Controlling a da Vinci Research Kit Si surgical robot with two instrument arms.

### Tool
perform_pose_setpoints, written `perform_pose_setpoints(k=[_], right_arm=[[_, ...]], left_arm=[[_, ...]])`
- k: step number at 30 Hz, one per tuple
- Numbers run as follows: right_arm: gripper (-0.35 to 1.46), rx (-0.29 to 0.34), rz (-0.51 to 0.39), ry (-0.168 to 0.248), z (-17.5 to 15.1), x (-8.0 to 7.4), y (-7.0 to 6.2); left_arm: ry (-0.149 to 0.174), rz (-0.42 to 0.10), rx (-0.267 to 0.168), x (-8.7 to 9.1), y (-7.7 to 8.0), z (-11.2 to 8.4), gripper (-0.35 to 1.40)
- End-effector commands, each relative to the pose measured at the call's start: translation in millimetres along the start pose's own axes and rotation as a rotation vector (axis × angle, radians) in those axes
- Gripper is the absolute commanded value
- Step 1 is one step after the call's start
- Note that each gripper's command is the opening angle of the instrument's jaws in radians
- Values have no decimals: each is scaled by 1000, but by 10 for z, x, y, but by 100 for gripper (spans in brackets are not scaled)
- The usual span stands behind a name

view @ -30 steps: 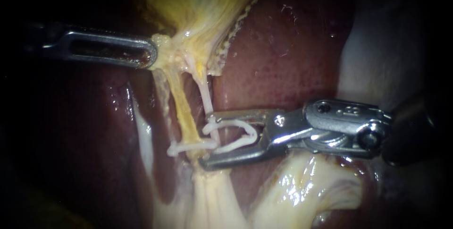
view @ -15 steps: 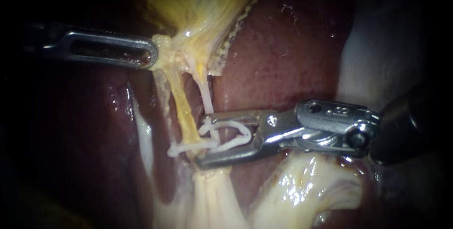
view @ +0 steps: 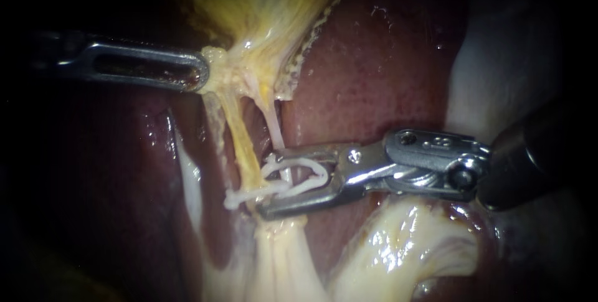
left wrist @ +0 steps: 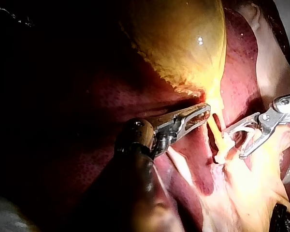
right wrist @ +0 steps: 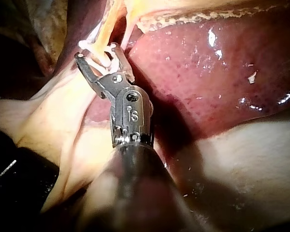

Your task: Clipping second clip left tube

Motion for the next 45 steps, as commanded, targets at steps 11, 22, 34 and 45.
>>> perform_pose_setpoints(k=[11, 22, 34, 45], right_arm=[[47, 16, 5, -9, 1, -11, 20], [46, 25, 16, -2, 21, -9, 23], [46, 164, 52, 58, 42, 7, -5], [44, 212, 93, 112, 48, 19, -21]], left_arm=[[2, 1, 3, 1, 0, 2, -35], [1, 1, 2, 2, 0, 4, -35], [1, 1, 1, 1, 0, 5, -35], [1, 1, 2, 1, 0, 5, -35]])
